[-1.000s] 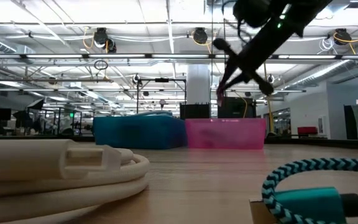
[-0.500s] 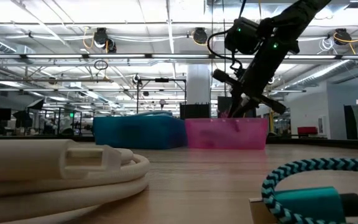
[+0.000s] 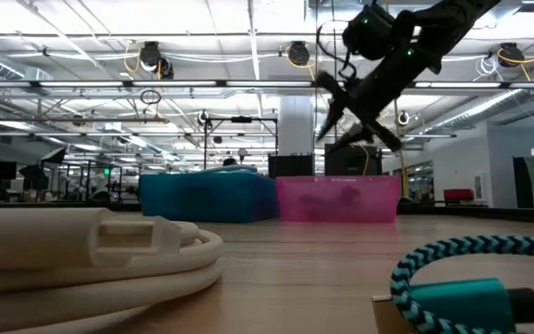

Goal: Pick & Place USB Port
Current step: Put the small black and blue charger cable into the pink bin

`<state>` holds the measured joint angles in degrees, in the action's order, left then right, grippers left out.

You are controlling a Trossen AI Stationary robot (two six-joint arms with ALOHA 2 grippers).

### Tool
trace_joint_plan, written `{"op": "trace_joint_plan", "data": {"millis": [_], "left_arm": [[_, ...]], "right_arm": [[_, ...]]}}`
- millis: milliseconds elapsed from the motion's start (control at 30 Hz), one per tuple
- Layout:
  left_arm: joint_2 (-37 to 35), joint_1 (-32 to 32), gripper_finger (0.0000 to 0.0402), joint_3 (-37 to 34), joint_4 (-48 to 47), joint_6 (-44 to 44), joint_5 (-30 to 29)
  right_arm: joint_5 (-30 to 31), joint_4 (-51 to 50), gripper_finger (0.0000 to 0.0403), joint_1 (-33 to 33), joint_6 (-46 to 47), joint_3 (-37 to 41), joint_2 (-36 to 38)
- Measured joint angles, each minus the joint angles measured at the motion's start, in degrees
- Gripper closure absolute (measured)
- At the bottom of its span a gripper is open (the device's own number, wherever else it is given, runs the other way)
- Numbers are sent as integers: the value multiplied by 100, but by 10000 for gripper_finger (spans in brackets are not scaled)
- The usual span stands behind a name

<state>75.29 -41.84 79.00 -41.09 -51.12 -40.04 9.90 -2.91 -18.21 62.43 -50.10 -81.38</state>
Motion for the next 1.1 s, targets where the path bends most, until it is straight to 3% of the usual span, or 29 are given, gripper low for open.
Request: {"op": "trace_joint_plan", "data": {"millis": [133, 333, 433, 733, 867, 1100], "left_arm": [[0, 87, 199, 0, 1, 64, 3], [0, 238, 199, 0, -28, 135, 175], [0, 309, 199, 0, -51, 183, 283], [0, 495, 199, 0, -250, 216, 553], [0, 561, 199, 0, -205, 198, 659], [0, 555, 199, -2, 140, -60, 522]], "right_arm": [[-253, 1009, 269, -16, -90, 8, 211], [-802, 3738, 249, 139, -250, -15, 574], [-1002, 4240, 248, 380, -325, -166, 780], [-960, 3320, 248, 1839, -1618, -1539, 857], [-611, 2477, 248, 2446, -2163, -2160, 733], [-371, 1993, 248, 3351, -2453, -2453, 668]]}}
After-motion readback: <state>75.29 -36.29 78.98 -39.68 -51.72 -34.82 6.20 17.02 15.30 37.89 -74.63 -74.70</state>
